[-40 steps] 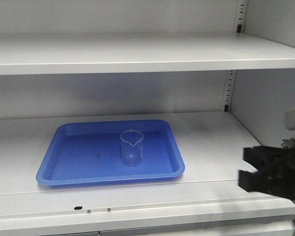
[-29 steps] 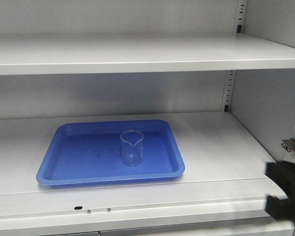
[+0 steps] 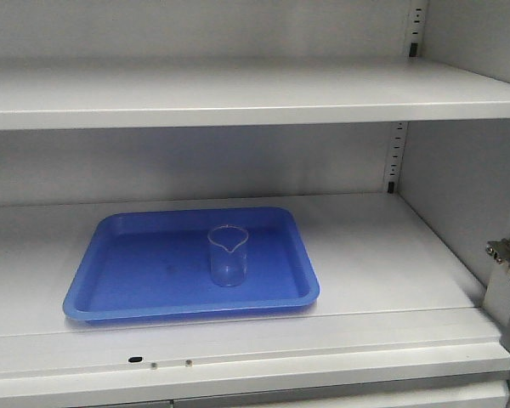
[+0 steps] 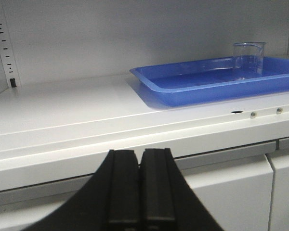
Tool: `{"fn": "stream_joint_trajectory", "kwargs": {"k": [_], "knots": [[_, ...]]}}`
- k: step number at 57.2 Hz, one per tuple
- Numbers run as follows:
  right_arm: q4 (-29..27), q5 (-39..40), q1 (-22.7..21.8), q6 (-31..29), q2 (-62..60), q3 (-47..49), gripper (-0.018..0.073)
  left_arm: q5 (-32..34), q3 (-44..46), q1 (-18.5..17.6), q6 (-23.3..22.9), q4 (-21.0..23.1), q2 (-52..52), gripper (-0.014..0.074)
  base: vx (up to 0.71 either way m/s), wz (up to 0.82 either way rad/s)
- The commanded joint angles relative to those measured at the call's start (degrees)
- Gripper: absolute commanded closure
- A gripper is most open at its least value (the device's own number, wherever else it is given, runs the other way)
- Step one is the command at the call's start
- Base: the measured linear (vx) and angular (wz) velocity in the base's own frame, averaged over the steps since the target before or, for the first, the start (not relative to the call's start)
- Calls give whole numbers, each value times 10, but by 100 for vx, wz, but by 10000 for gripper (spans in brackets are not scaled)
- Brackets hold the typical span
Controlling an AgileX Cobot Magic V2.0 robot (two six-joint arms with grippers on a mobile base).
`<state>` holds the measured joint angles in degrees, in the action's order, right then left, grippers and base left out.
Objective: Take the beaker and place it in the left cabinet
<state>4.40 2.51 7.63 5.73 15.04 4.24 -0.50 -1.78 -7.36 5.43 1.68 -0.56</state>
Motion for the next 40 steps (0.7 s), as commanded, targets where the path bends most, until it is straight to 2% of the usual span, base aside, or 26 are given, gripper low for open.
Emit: {"fn": "stream_joint_trajectory", "kwargs": {"k": [1, 6, 10, 40], "knots": [[11, 40, -4, -6, -61, -33, 565, 48, -9, 0, -2, 4, -10, 595, 0, 0], [11, 32, -4, -5, -130, -66, 565, 48, -9, 0, -2, 4, -10, 595, 0, 0], [16, -32, -1, -8, -172, -62, 565, 48, -9, 0, -2, 4, -10, 595, 0, 0], [17, -37, 0, -17, -164, -63, 564, 48, -9, 0, -2, 4, -10, 595, 0, 0]]}}
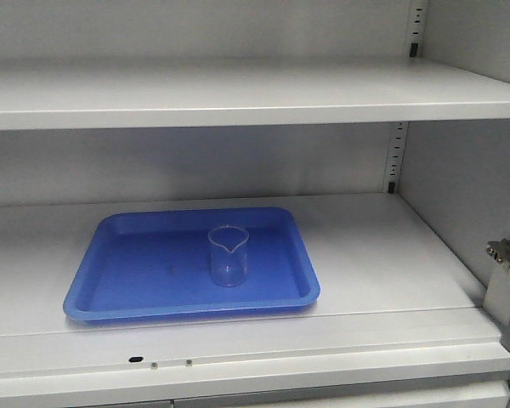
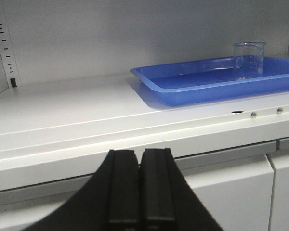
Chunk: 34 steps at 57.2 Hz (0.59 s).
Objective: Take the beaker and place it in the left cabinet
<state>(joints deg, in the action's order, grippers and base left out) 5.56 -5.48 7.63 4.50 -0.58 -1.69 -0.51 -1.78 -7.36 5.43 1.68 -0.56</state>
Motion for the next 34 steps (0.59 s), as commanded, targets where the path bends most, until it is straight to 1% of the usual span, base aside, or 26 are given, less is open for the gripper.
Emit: {"fn": "stream_joint_trajectory", "kwargs": {"k": [1, 34], "knots": [[5, 43, 0, -5, -8, -4, 564, 48, -9, 0, -2, 4, -10, 595, 0, 0], [5, 43, 0, -5, -8, -4, 564, 48, -9, 0, -2, 4, -10, 595, 0, 0]]}}
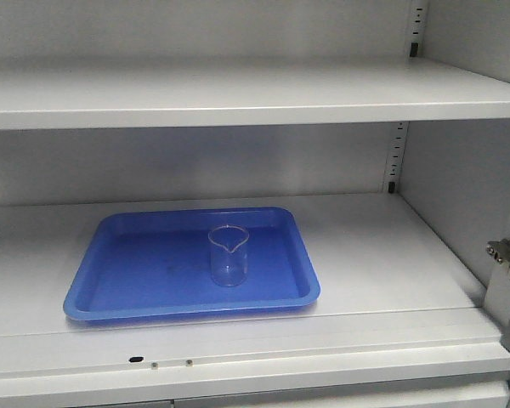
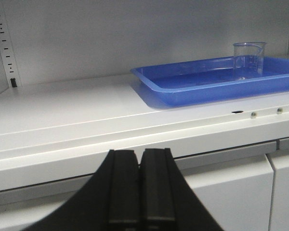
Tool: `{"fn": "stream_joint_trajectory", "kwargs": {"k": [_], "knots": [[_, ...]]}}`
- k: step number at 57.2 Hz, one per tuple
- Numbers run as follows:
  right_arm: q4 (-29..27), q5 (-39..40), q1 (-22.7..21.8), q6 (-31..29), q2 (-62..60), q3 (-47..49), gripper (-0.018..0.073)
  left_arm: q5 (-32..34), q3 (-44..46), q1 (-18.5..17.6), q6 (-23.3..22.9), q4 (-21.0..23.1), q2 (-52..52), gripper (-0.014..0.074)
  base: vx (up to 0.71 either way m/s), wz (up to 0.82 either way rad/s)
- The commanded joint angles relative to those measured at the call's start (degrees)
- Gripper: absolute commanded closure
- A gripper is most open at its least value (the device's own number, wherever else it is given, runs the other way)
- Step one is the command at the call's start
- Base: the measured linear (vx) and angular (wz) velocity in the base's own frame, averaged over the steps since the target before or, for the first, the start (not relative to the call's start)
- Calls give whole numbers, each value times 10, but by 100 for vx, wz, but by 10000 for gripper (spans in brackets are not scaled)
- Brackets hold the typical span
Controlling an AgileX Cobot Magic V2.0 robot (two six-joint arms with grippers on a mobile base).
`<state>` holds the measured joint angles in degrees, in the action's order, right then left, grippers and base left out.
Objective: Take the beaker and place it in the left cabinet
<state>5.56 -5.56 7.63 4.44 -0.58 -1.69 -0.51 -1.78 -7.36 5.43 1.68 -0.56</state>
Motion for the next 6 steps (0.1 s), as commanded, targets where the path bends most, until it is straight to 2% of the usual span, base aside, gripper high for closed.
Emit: {"fn": "stream_joint_trajectory", "kwargs": {"k": [1, 6], "knots": [[5, 44, 0, -4, -8, -4, 564, 48, -9, 0, -2, 4, -10, 595, 0, 0], [5, 44, 0, -4, -8, -4, 564, 48, -9, 0, -2, 4, -10, 595, 0, 0]]}}
